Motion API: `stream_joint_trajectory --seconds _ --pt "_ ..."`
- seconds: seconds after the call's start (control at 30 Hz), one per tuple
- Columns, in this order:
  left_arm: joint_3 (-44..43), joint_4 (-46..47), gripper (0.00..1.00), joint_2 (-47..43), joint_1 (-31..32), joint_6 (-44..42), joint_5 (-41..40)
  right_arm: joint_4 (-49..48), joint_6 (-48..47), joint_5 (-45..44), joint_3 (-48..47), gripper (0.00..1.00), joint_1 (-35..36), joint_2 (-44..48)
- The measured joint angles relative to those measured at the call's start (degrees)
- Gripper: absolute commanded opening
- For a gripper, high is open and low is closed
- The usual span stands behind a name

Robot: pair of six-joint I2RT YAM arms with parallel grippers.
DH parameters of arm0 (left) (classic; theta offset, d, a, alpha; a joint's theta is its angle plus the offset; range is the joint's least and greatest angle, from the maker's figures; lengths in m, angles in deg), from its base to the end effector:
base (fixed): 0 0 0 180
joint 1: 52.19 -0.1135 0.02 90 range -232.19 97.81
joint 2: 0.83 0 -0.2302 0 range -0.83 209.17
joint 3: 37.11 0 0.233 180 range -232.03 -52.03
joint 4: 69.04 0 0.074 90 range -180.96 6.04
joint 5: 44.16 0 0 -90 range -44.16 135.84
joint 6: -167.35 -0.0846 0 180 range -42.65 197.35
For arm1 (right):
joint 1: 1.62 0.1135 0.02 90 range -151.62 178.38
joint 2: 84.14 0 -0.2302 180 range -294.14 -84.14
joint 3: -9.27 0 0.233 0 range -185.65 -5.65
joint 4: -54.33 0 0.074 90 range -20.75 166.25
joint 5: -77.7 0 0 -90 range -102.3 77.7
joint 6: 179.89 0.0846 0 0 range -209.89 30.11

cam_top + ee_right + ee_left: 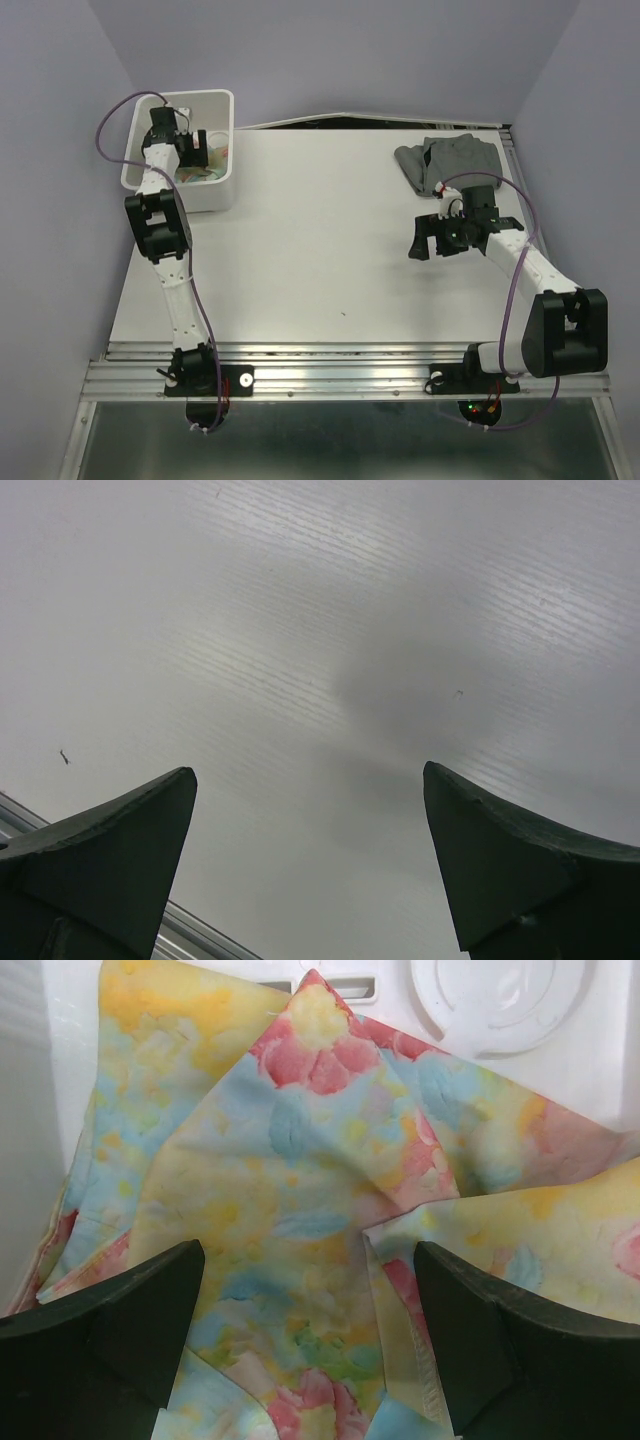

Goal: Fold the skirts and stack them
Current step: Grab the skirt from the pile

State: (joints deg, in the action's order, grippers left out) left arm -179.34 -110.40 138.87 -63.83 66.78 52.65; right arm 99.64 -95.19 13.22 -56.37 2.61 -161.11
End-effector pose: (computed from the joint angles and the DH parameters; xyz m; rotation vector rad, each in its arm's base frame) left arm 0.5421 0.1014 0.1736 0.0430 2.2435 0.0759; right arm 0.2758 0.0569 0.1664 -0.3771 2.4798 0.5597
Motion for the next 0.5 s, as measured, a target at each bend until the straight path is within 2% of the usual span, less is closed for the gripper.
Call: stream_joint_trajectory --seconds 0.13,0.17,0.23,0.27,0.3,0.33,0.47,0.5 --pt "0.0 0.0 0.76 1.0 0.0 -0.3 0.0 0.0 0.0 -0.3 0.0 1.0 0.0 0.0" --pt "0.0 0.0 0.63 1.1 0.0 -0.5 0.0 0.0 0.0 -0.5 0.0 1.0 0.0 0.0" --pt "0.0 0.0 0.5 1.2 0.0 -1.0 0.4 0.0 0.0 -0.7 0.0 1.0 0.0 0.0" --pt "0.0 0.0 0.36 1.2 0.0 -1.2 0.7 0.0 0.0 -0.8 0.0 1.0 0.0 0.0" --pt "0.0 0.0 0.31 1.2 0.0 -1.2 0.9 0.0 0.0 -0.9 0.0 1.0 0.0 0.0" --pt "0.0 0.1 0.2 1.2 0.0 -1.5 1.4 0.0 0.0 -1.0 0.0 1.0 0.0 0.0" --pt "0.0 0.2 0.0 0.8 0.0 -2.0 2.7 0.0 0.0 -1.1 0.0 1.0 0.0 0.0" --pt "0.0 0.2 0.0 0.5 -0.1 -2.2 3.0 0.0 0.0 -1.1 0.0 1.0 0.0 0.0"
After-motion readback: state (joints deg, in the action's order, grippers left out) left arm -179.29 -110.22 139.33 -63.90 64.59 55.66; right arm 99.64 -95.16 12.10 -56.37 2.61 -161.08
